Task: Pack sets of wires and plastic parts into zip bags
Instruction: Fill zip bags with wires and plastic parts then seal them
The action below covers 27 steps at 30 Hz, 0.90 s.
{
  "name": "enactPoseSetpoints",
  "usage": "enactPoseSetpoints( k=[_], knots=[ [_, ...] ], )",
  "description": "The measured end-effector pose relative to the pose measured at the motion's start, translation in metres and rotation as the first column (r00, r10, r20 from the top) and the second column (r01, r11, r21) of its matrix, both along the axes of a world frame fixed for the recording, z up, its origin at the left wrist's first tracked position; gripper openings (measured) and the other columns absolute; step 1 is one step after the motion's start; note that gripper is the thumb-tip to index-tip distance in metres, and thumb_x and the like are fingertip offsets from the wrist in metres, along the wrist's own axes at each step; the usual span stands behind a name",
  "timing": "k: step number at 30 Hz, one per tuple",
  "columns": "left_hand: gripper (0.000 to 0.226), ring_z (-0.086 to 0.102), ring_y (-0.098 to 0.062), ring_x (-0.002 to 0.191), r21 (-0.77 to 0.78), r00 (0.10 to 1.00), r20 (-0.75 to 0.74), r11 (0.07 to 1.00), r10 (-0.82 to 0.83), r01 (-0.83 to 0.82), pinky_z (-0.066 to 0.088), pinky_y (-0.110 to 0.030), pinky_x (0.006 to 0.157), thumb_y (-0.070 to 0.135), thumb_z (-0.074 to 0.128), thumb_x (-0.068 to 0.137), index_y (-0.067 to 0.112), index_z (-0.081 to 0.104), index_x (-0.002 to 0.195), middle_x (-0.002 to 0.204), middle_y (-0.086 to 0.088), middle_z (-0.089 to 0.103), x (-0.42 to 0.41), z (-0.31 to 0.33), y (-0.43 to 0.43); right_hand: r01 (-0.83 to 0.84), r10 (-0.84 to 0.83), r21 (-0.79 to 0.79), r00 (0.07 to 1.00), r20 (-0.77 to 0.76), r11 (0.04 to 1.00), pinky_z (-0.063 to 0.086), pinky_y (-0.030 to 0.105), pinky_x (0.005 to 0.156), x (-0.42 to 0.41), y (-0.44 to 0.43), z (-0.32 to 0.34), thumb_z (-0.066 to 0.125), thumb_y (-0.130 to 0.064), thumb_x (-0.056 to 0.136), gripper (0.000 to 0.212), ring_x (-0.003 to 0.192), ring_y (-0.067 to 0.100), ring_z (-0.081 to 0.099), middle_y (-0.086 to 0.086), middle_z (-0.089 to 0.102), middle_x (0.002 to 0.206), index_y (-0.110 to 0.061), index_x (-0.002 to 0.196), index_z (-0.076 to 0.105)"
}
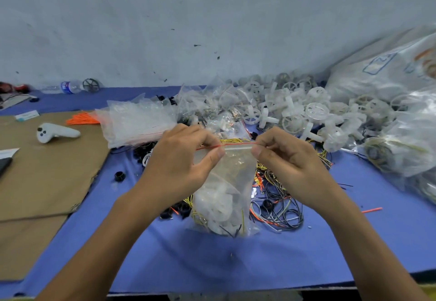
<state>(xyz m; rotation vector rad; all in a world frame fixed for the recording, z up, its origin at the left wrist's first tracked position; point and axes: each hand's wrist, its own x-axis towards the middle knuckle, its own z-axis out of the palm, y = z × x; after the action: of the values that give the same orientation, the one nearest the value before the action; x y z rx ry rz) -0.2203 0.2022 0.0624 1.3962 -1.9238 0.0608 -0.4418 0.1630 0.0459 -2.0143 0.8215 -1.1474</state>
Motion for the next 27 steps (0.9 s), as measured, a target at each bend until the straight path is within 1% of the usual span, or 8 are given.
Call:
enactPoseSetpoints(
  k=[5, 8, 13, 17, 21, 23, 25, 27],
  knots=[
    [0.011, 0.053, -0.011, 0.092, 0.030, 0.999, -0.013, 0.998, 0.047, -0.047, 0.041, -0.039, 0.088, 0.042, 0.059, 0.088, 0.032, 0.064, 0.088, 0.088, 0.020, 0.061, 0.022, -0.006, 0.005, -0.003, 0.003, 0.011, 1.000, 0.005, 1.000, 0.029, 0.014, 0.049, -0.001, -0.001, 0.000, 0.058, -0.026, 0.095, 0.012, 0.050, 0.006, 0.034, -0.007, 0.043, 0.058, -0.017, 0.088, 0.060],
    [0.006, 0.052, -0.012, 0.092, 0.059, 0.998, -0.026, 0.996, 0.063, -0.061, 0.042, -0.044, 0.089, 0.041, 0.058, 0.088, 0.036, 0.059, 0.087, 0.087, 0.022, 0.059, 0.034, -0.007, 0.009, 0.000, 0.000, 0.019, 1.000, -0.005, 1.000, 0.030, 0.015, 0.049, 0.000, -0.001, -0.001, 0.058, -0.028, 0.094, 0.012, 0.051, 0.006, 0.036, -0.004, 0.045, 0.060, -0.017, 0.089, 0.060],
    [0.015, 0.053, -0.017, 0.093, 0.086, 0.994, -0.029, 0.991, 0.109, -0.106, 0.043, -0.046, 0.089, 0.037, 0.059, 0.088, 0.024, 0.066, 0.091, 0.089, 0.017, 0.061, 0.050, -0.009, 0.015, 0.016, -0.016, 0.029, 1.000, 0.006, 0.999, 0.031, 0.017, 0.051, 0.003, 0.000, -0.001, 0.058, -0.028, 0.092, 0.012, 0.054, 0.007, 0.037, 0.000, 0.046, 0.062, -0.018, 0.088, 0.060],
    [0.003, 0.052, -0.019, 0.094, 0.083, 0.992, -0.011, 0.989, 0.127, -0.125, 0.042, -0.049, 0.088, 0.022, 0.068, 0.093, 0.020, 0.066, 0.094, 0.090, 0.012, 0.062, 0.061, -0.012, 0.017, 0.008, -0.009, 0.045, 1.000, 0.023, 0.999, 0.031, 0.020, 0.051, 0.003, 0.001, 0.000, 0.057, -0.028, 0.091, 0.012, 0.057, 0.010, 0.038, 0.008, 0.047, 0.066, -0.017, 0.087, 0.060],
    [0.005, 0.049, -0.019, 0.092, 0.097, 0.989, -0.019, 0.985, 0.146, -0.143, 0.042, -0.044, 0.087, 0.019, 0.066, 0.092, 0.023, 0.063, 0.094, 0.090, 0.015, 0.059, 0.070, -0.015, 0.015, 0.013, -0.014, 0.044, 0.999, 0.032, 0.999, 0.032, 0.031, 0.054, 0.003, 0.001, 0.000, 0.057, -0.027, 0.090, 0.014, 0.063, 0.028, 0.042, 0.020, 0.050, 0.073, -0.014, 0.088, 0.061],
    [0.009, 0.049, -0.018, 0.090, 0.110, 0.989, -0.054, 0.985, 0.137, -0.131, 0.042, -0.039, 0.083, 0.021, 0.064, 0.093, 0.029, 0.060, 0.091, 0.089, 0.017, 0.058, 0.074, -0.016, 0.013, 0.021, -0.023, 0.053, 0.999, 0.046, 0.998, 0.032, 0.031, 0.054, 0.002, 0.000, -0.002, 0.057, -0.027, 0.090, 0.013, 0.065, 0.034, 0.043, 0.021, 0.050, 0.073, -0.015, 0.087, 0.061],
    [0.013, 0.050, -0.015, 0.090, 0.134, 0.983, -0.128, 0.984, 0.132, -0.115, 0.040, -0.031, 0.079, 0.025, 0.062, 0.094, 0.035, 0.057, 0.087, 0.088, 0.017, 0.059, 0.075, -0.015, 0.012, 0.020, -0.026, 0.069, 0.996, 0.090, 0.997, 0.033, 0.027, 0.054, 0.000, -0.004, -0.006, 0.057, -0.027, 0.091, 0.011, 0.064, 0.034, 0.043, 0.020, 0.050, 0.071, -0.019, 0.085, 0.060],
    [0.012, 0.052, -0.016, 0.090, 0.159, 0.974, -0.202, 0.985, 0.106, -0.074, 0.040, -0.029, 0.078, 0.024, 0.060, 0.095, 0.034, 0.058, 0.088, 0.089, 0.012, 0.060, 0.071, -0.015, 0.010, 0.006, -0.021, 0.108, 0.989, 0.143, 0.994, 0.041, 0.022, 0.058, 0.000, -0.006, -0.014, 0.058, -0.031, 0.092, 0.007, 0.068, 0.026, 0.052, 0.010, 0.058, 0.077, -0.026, 0.089, 0.060]
  ],
)
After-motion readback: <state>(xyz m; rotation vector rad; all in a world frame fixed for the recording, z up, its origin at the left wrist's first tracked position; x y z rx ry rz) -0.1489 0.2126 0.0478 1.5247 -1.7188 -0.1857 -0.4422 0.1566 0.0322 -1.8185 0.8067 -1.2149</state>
